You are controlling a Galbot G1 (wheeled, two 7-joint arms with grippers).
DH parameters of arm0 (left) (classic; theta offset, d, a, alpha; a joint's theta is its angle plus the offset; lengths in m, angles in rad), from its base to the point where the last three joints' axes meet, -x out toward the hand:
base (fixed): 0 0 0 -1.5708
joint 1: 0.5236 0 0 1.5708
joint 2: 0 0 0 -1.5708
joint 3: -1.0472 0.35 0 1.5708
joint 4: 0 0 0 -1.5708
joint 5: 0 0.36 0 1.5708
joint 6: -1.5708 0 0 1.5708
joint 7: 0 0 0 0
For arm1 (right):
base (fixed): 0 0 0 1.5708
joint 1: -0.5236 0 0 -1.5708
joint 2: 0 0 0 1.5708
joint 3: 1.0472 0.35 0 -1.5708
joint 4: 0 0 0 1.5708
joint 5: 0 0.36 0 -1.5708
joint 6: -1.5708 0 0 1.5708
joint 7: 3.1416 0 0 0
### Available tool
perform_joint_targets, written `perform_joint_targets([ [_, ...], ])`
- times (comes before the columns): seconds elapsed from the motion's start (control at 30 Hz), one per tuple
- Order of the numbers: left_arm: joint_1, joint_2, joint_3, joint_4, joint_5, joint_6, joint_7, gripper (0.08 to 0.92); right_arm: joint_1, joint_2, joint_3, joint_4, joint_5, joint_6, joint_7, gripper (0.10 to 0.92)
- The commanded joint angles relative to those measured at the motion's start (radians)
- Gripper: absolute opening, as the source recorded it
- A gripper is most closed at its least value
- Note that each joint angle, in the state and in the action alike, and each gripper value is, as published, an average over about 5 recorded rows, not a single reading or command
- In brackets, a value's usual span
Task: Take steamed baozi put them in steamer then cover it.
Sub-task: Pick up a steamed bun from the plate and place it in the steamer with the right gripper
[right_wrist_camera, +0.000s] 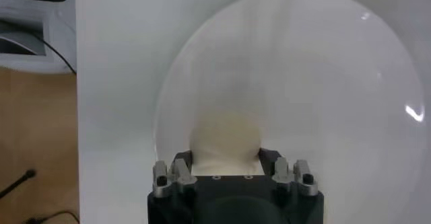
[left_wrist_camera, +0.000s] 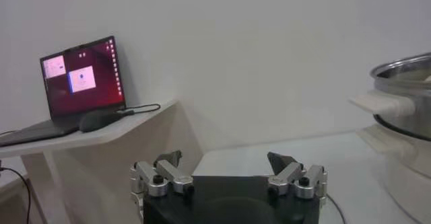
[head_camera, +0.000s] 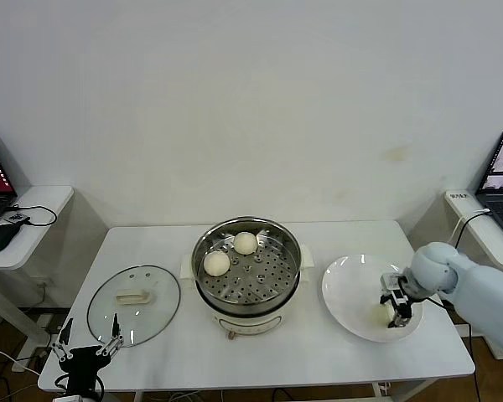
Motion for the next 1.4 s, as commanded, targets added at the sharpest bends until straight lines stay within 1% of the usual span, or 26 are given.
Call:
perform_joint_targets([
  [0.03,-0.003,0.002,0.002,-0.001,0.0,0.001,0.001,0.823,0.307,-0.004,-0.064,0.017,0.135,-0.009,-0.02,0.619],
  [0.2,-0.007,0.004,0.003,-0.004,-0.002,0.001,0.001,0.823,0.54,0.067,-0.171,0.018,0.245,-0.018,-0.015,0.619],
  [0.37,-0.006,0.005,0.006,-0.007,-0.002,0.001,0.001,0.823,0.719,0.195,-0.274,0.042,0.331,-0.034,0.018,0.62],
  [0.5,-0.005,0.004,0.006,-0.01,-0.002,0.001,0.001,0.823,0.775,0.291,-0.342,0.102,0.399,-0.049,0.069,0.626],
  [0.67,-0.002,0.004,0.002,-0.012,-0.003,0.0,-0.001,0.823,0.767,0.372,-0.407,0.151,0.423,-0.021,0.108,0.628],
  [0.97,0.0,-0.002,-0.002,-0.018,-0.002,0.0,-0.002,0.823,0.731,0.517,-0.544,0.113,0.397,0.142,0.117,0.628],
  [1.03,0.004,-0.004,-0.003,-0.02,-0.001,0.0,-0.003,0.823,0.722,0.546,-0.575,0.098,0.359,0.201,0.112,0.628],
  [1.2,0.016,-0.006,-0.009,-0.026,-0.001,-0.001,-0.005,0.823,0.686,0.591,-0.607,0.051,0.204,0.328,0.106,0.628],
  [1.4,0.017,-0.011,-0.011,-0.01,0.0,-0.013,-0.011,0.823,0.655,0.606,-0.622,0.037,0.16,0.4,0.114,0.633],
])
